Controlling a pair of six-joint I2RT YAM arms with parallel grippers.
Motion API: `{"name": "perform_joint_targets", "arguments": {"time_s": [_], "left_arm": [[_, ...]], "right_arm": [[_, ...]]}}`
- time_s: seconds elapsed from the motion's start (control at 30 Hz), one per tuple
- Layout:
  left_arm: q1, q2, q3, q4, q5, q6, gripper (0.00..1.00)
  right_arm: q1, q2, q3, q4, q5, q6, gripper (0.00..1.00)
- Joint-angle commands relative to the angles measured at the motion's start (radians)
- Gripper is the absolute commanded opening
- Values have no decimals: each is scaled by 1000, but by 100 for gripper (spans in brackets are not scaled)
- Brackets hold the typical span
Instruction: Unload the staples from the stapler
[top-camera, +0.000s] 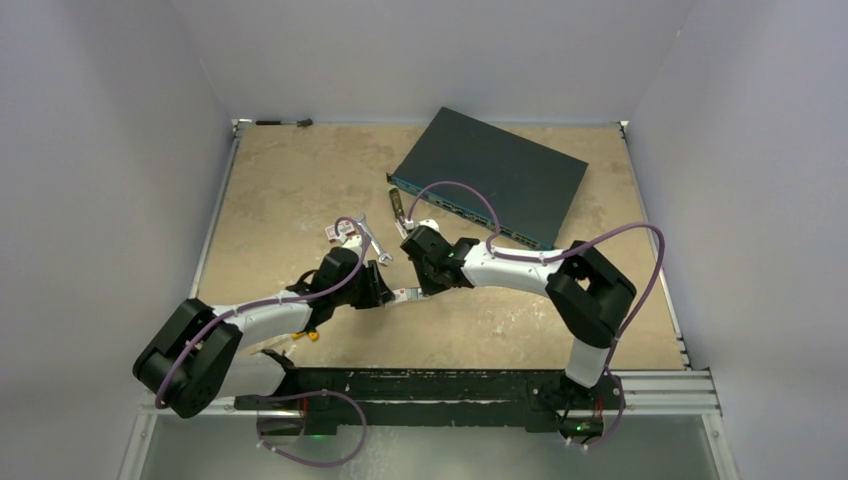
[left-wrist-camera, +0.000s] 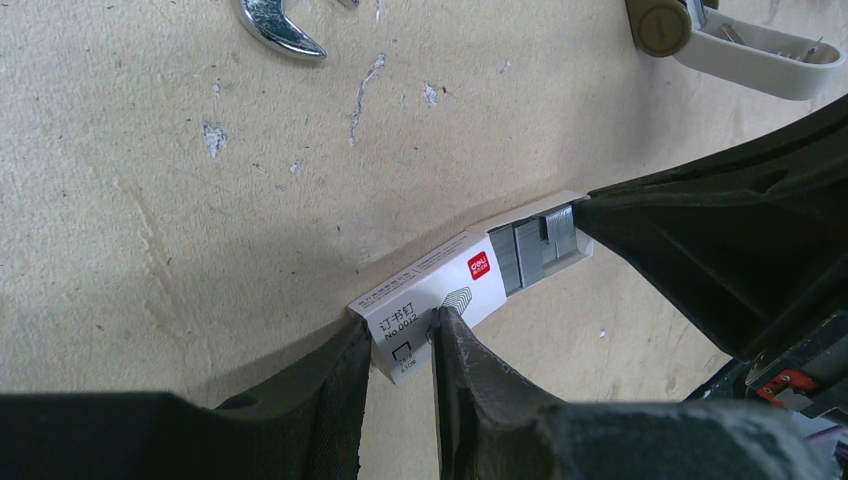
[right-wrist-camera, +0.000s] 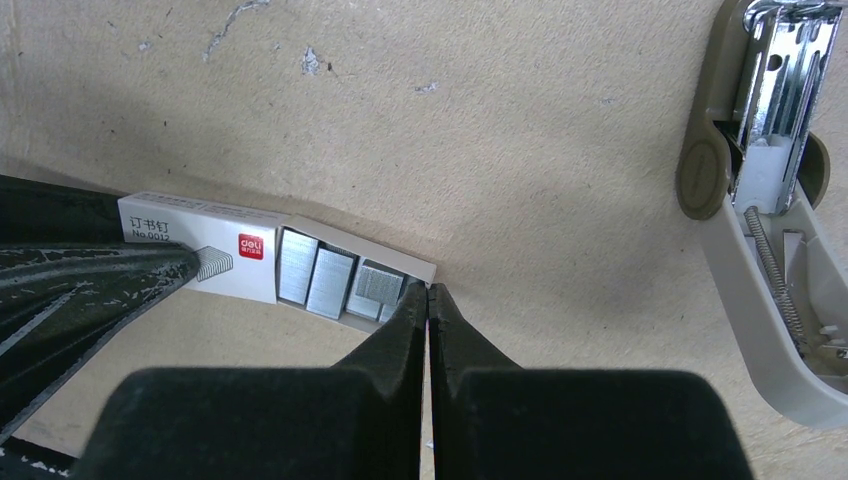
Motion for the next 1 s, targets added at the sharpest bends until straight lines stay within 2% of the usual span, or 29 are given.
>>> {"name": "perform_joint_targets", "arguments": {"time_s": [0.0,0.47,0.97], "left_arm": [[-5,10,2,41,17,12,27],[-5,8,2,31,15,21,27],[-5,-6,-6,26,17,43,29]], "right_arm": [[21,-51,-19,15,-1,3,0],[20,-80,-36,19,12,9,0],[20,-25,-38,102,-41,-109,0]]}}
